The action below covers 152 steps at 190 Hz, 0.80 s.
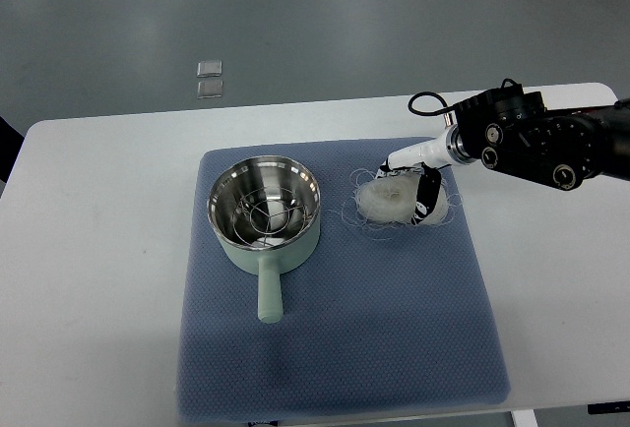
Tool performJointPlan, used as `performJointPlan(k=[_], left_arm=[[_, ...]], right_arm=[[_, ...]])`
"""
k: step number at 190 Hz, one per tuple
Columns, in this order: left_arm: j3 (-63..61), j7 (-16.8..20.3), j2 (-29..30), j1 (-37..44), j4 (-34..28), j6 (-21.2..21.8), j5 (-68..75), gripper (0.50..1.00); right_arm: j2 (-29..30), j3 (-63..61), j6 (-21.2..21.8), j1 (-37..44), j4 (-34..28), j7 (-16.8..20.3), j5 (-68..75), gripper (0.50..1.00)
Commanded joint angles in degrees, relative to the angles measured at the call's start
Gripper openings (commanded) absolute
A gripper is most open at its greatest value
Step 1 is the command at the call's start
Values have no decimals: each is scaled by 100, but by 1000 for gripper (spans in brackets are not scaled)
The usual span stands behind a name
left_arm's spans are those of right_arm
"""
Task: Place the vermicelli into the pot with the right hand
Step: 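Close the right hand fingers around the vermicelli bundle, then lift the vermicelli bundle up off the mat with the right hand, then carry the vermicelli over the green pot and lower it inside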
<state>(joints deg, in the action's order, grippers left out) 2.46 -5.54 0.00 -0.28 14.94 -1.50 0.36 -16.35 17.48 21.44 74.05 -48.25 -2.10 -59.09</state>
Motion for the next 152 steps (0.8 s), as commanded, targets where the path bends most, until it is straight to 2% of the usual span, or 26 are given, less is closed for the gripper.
performJointPlan(k=[1, 42, 62, 85, 127, 152], left_arm=[[0, 0, 0, -7, 0, 0, -1, 1000], [0, 0, 0, -7, 0, 0, -1, 1000], [0, 0, 0, -7, -9, 0, -1, 1000], [0, 0, 0, 2, -9, 0, -1, 1000], [-9, 0, 0, 2, 0, 0, -1, 1000], [-9, 0, 0, 2, 9, 0, -1, 1000]], right_arm=[[0, 1, -176, -58, 0, -27, -120, 500], [-88, -17, -220, 39, -27, 17, -217, 500], [-316, -69, -202, 443, -185, 8, -94, 500], [-773, -263, 114, 1085, -730, -10, -41, 500], [-1845, -263, 808, 2816, -1951, -27, 503, 500], [-2057, -263, 985, 3335, -2268, -27, 811, 500]])
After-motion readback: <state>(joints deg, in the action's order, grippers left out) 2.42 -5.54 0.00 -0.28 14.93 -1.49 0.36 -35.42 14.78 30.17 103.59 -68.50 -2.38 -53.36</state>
